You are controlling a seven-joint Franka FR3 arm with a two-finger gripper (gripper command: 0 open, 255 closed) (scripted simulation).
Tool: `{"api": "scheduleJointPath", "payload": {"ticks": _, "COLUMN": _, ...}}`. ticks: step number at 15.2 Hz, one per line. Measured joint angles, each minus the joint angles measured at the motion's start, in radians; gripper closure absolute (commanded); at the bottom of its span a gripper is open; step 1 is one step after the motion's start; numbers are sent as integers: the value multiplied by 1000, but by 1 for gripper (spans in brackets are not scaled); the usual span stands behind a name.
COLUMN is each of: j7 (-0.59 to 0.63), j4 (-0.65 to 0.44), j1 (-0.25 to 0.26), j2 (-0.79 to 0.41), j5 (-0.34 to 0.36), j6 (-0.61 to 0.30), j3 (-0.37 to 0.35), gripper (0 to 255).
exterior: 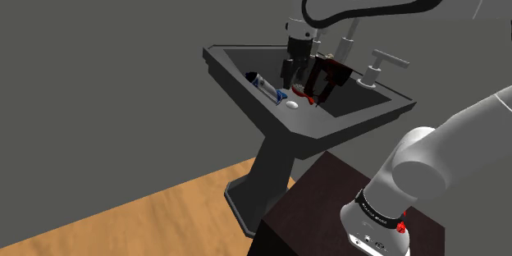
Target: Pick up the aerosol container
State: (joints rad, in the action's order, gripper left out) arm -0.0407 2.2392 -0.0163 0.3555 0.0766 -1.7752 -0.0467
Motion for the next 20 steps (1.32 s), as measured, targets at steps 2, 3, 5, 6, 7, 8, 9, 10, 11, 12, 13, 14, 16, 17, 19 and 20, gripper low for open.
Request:
{"api": "scheduleJointPath", "payload": {"ticks": 2, "j7": -16, "j4": -44, "j1": -3, "j2": -66, "j5": 31, "j6": -30, "j3": -2, "gripper": 0}}
{"api": "scheduleJointPath", "payload": {"ticks": 3, "j7": -20, "j4": -82, "j1": -3, "j2": -101, "j5": 45, "j6": -31, "j3": -6, "gripper": 0}}
{"api": "scheduleJointPath", "payload": {"ticks": 5, "j7": -34, "j4": -138, "j1": -6, "j2": -173, "j5": 77, "j6": -56, "j3": -8, "gripper": 0}}
{"api": "scheduleJointPath", "payload": {"ticks": 6, "j7": -44, "j4": -165, "j1": -8, "j2": -204, "j5": 93, "j6": -66, "j3": -8, "gripper": 0}}
{"api": "scheduleJointPath", "payload": {"ticks": 7, "j7": -43, "j4": -199, "j1": -5, "j2": -243, "j5": 107, "j6": -73, "j3": -13, "gripper": 0}}
{"api": "scheduleJointPath", "payload": {"ticks": 8, "j7": -54, "j4": -243, "j1": -8, "j2": -285, "j5": 124, "j6": -77, "j3": -12, "gripper": 0}}
{"api": "scheduleJointPath", "payload": {"ticks": 9, "j7": -60, "j4": -273, "j1": -8, "j2": -322, "j5": 140, "j6": -88, "j3": -12, "gripper": 0}}
{"api": "scheduleJointPath", "payload": {"ticks": 10, "j7": -66, "j4": -305, "j1": -8, "j2": -359, "j5": 157, "j6": -98, "j3": -13, "gripper": 0}}
{"api": "scheduleJointPath", "payload": {"ticks": 11, "j7": -72, "j4": -330, "j1": -8, "j2": -393, "j5": 173, "j6": -111, "j3": -13, "gripper": 0}}
{"api": "scheduleJointPath", "payload": {"ticks": 12, "j7": -80, "j4": -366, "j1": -8, "j2": -428, "j5": 189, "j6": -115, "j3": -12, "gripper": 0}}
{"api": "scheduleJointPath", "payload": {"ticks": 13, "j7": -85, "j4": -401, "j1": -6, "j2": -458, "j5": 205, "j6": -115, "j3": -13, "gripper": 0}}
{"api": "scheduleJointPath", "payload": {"ticks": 14, "j7": -87, "j4": -441, "j1": -1, "j2": -493, "j5": 220, "j6": -114, "j3": -16, "gripper": 0}}
{"api": "scheduleJointPath", "payload": {"ticks": 16, "j7": -90, "j4": -479, "j1": 2, "j2": -532, "j5": 234, "j6": -118, "j3": -16, "gripper": 0}}
{"api": "scheduleJointPath", "payload": {"ticks": 17, "j7": -88, "j4": -478, "j1": 2, "j2": -539, "j5": 237, "j6": -126, "j3": -16, "gripper": 0}}
{"api": "scheduleJointPath", "payload": {"ticks": 19, "j7": -83, "j4": -465, "j1": 2, "j2": -548, "j5": 242, "j6": -148, "j3": -15, "gripper": 0}}
{"api": "scheduleJointPath", "payload": {"ticks": 20, "j7": -80, "j4": -455, "j1": 1, "j2": -552, "j5": 244, "j6": -161, "j3": -14, "gripper": 0}}
